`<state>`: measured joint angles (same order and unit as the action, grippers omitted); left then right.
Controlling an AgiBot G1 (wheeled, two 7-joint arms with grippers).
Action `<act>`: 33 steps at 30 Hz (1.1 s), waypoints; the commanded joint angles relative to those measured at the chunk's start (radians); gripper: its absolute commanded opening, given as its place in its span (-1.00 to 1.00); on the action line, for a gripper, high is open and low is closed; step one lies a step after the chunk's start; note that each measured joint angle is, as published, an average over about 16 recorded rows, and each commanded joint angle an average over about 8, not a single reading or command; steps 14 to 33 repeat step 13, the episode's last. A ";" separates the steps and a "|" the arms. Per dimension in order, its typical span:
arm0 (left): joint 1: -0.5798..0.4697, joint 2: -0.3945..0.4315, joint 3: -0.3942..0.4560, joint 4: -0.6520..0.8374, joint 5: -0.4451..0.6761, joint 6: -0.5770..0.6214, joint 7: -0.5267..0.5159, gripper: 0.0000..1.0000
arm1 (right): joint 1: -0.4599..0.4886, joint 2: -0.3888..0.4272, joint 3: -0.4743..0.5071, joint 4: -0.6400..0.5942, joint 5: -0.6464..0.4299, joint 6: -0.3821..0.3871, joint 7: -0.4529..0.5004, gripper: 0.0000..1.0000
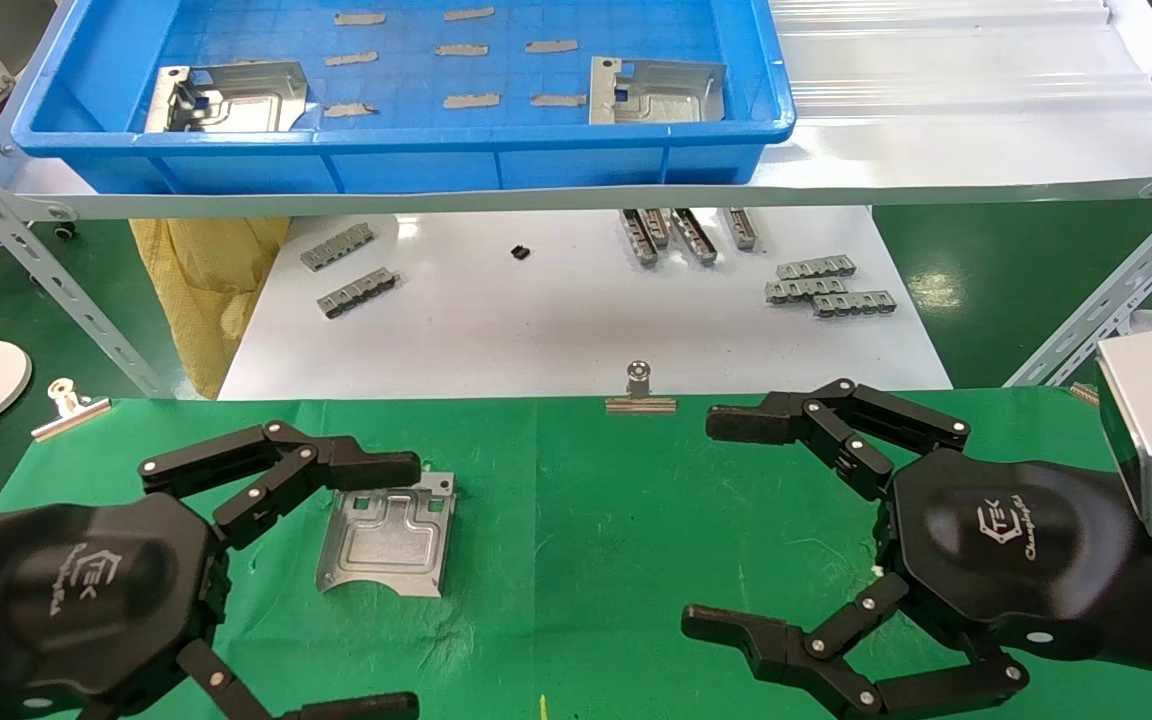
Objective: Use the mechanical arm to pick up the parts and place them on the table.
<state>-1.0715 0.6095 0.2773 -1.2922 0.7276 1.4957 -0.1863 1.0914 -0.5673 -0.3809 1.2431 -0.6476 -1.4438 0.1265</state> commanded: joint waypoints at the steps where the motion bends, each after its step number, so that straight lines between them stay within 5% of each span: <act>1: 0.012 -0.008 -0.009 -0.031 -0.009 -0.002 -0.018 1.00 | 0.000 0.000 0.000 0.000 0.000 0.000 0.000 1.00; 33: 0.006 -0.004 -0.004 -0.012 -0.005 -0.002 -0.009 1.00 | 0.000 0.000 0.000 0.000 0.000 0.000 0.000 1.00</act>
